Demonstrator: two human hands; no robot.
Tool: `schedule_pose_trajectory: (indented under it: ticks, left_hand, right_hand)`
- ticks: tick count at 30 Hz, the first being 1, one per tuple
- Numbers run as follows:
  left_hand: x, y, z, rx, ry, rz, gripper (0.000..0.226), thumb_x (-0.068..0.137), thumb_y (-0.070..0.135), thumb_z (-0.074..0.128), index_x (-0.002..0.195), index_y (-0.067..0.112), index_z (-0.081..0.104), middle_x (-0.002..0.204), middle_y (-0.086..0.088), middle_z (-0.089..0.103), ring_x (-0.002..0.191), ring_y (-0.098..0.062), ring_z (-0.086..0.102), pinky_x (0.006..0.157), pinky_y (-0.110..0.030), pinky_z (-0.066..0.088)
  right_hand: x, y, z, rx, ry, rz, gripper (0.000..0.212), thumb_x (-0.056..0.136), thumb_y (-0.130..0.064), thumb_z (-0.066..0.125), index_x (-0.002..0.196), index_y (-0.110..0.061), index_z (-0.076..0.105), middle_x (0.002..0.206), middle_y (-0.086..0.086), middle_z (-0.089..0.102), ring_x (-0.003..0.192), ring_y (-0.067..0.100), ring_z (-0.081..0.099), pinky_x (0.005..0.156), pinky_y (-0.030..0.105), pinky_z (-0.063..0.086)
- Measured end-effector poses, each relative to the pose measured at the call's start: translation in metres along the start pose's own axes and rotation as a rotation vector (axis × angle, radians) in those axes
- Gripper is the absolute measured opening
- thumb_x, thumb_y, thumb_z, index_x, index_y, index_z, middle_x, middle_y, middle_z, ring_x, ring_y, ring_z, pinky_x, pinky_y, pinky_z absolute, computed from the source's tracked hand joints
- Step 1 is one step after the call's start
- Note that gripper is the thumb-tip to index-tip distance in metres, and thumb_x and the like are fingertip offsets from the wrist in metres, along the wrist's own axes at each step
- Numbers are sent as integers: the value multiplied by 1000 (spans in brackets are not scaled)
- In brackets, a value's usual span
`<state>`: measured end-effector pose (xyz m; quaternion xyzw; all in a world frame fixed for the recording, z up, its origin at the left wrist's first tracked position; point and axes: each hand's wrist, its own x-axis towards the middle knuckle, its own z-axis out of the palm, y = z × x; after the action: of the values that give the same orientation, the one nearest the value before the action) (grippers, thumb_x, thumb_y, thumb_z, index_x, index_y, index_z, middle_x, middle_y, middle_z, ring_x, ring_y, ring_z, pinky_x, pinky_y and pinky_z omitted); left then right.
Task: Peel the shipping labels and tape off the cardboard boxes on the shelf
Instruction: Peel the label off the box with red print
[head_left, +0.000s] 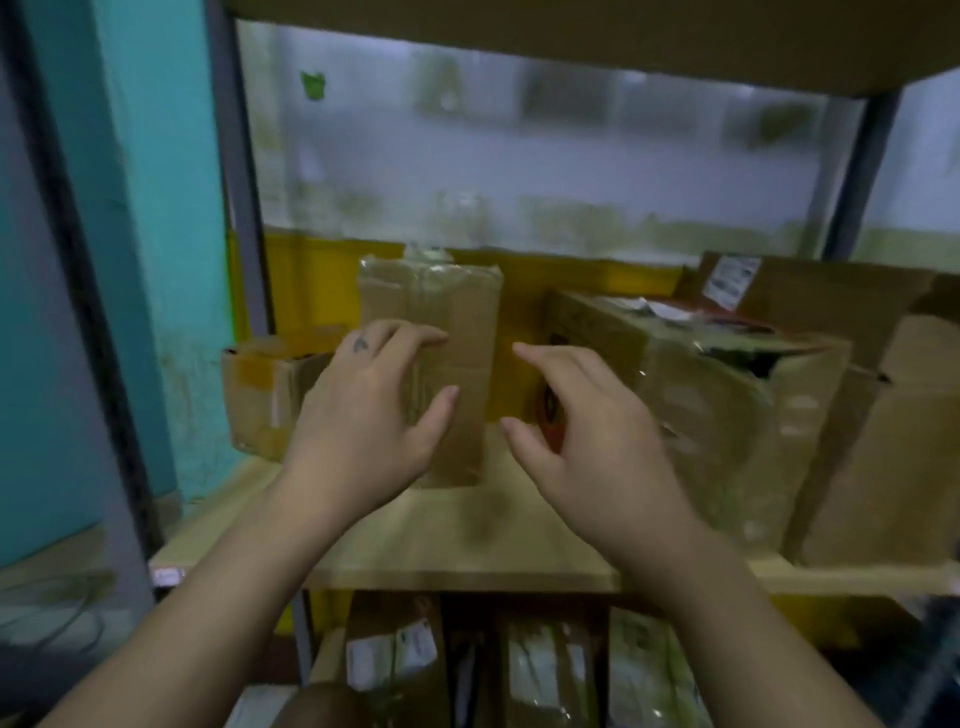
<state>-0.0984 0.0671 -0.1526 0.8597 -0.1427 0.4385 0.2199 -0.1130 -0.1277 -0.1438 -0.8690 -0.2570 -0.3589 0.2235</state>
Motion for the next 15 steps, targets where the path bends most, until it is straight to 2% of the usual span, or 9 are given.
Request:
schedule_pose_trajectory:
  ticks: [6,11,13,15]
  left_hand:
    - [36,-44,8,-17,40,-228,74,83,33,72,147,24,35,142,-2,36,129,-24,40,103,-39,40]
    - [68,-66,28,-208,-22,-371,95,85,39,73,155,34,11,155,-4,24,138,-28,37,111,-47,38]
    - [82,-71,34,-335,-62,-427,94,87,43,70,156,40,6,158,-4,27,141,-26,36,112,-44,37]
    - [96,-73,37,-439,-56,-437,80,88,45,67,152,43,19,149,2,44,134,-20,45,107,-39,42]
  right_hand:
    - [59,-1,55,165,40,189,70,89,-41,63,149,-31,29,146,-13,32,132,4,36,106,24,35]
    - [93,9,86,361,91,459,86,87,-44,66,154,-25,16,154,-3,26,140,16,32,111,34,33]
    - [105,17,95,443,72,576,92,87,-51,63,156,-26,8,159,-2,20,144,21,26,112,37,29]
    - [118,21,103,574,60,641,91,85,-61,60,155,-28,12,157,-3,29,141,22,33,113,41,33]
